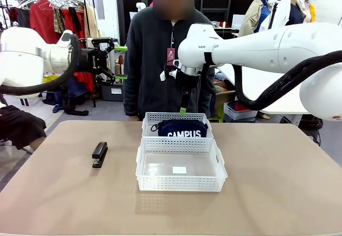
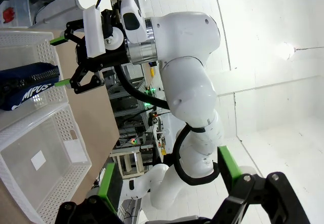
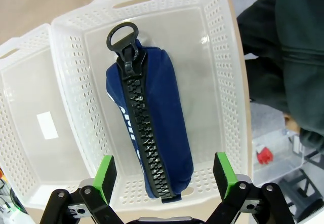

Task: Distribute items into two baskets.
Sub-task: Place the picked Pencil pouch into the Organizing basket as instructed by the person, then pick up the Stapler that the person points to.

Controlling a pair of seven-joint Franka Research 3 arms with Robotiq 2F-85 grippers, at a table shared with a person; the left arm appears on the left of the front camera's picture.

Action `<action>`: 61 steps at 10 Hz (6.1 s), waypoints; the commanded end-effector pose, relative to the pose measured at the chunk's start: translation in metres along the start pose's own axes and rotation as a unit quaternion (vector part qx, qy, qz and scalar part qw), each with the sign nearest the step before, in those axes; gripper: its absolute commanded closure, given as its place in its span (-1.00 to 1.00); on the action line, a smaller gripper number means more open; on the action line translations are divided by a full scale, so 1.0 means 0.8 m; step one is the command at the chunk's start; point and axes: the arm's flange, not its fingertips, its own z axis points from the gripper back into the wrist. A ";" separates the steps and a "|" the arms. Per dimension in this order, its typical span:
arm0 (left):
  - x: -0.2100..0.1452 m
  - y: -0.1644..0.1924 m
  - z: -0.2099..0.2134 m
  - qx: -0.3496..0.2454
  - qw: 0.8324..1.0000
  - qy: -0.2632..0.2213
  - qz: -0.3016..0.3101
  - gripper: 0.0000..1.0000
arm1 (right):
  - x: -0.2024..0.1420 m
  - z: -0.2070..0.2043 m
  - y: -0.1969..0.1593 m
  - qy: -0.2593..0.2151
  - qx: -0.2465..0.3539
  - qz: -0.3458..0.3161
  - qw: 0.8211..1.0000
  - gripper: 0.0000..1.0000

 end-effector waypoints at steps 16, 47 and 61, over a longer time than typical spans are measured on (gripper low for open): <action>-0.001 -0.003 0.001 -0.001 1.000 -0.001 0.000 -1.00 | -0.053 0.170 -0.028 -0.071 0.181 -0.230 0.954 -1.00; -0.001 -0.003 0.001 -0.001 1.000 -0.001 0.000 -1.00 | -0.385 0.302 -0.008 -0.376 0.355 -0.612 0.598 -1.00; -0.001 -0.003 0.001 -0.001 1.000 -0.001 0.000 -1.00 | -0.423 0.212 0.081 -0.475 0.416 -0.608 0.482 -1.00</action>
